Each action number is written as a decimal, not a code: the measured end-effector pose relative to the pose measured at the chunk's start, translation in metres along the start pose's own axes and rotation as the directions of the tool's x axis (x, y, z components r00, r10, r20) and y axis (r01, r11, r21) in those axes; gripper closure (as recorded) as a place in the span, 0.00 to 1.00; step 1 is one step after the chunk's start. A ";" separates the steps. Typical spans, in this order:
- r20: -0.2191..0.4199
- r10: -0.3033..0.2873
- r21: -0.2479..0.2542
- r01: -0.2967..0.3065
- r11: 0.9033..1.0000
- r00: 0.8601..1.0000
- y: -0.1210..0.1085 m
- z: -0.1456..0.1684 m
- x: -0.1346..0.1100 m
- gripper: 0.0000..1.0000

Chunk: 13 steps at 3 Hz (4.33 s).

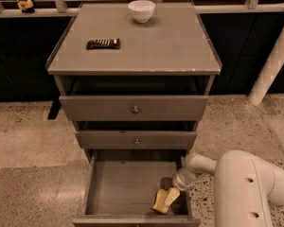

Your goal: Pick sponge from bottom drawer and place on counter

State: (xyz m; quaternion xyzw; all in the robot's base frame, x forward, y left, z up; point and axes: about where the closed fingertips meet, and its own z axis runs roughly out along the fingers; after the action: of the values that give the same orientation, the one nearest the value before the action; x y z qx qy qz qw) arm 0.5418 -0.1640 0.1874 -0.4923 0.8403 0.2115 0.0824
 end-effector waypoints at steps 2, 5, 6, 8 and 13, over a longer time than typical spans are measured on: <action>0.008 -0.023 0.000 0.023 1.000 1.000 0.015 0.086 0.002 0.00; 0.007 -0.023 0.000 0.023 1.000 1.000 0.015 0.086 0.002 0.42; 0.007 -0.023 0.000 0.023 1.000 1.000 0.015 0.086 0.002 0.64; 0.007 -0.023 0.000 0.023 1.000 1.000 0.015 0.086 0.002 1.00; -0.108 -0.196 0.304 0.220 0.927 0.975 0.003 -0.047 -0.118 1.00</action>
Offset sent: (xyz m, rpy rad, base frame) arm -0.0197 0.0441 -0.0877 0.0096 -0.0080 0.0390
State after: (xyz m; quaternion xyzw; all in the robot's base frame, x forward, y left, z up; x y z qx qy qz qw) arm 0.6020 -0.0898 0.2710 -0.5670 0.8086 0.0467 0.1498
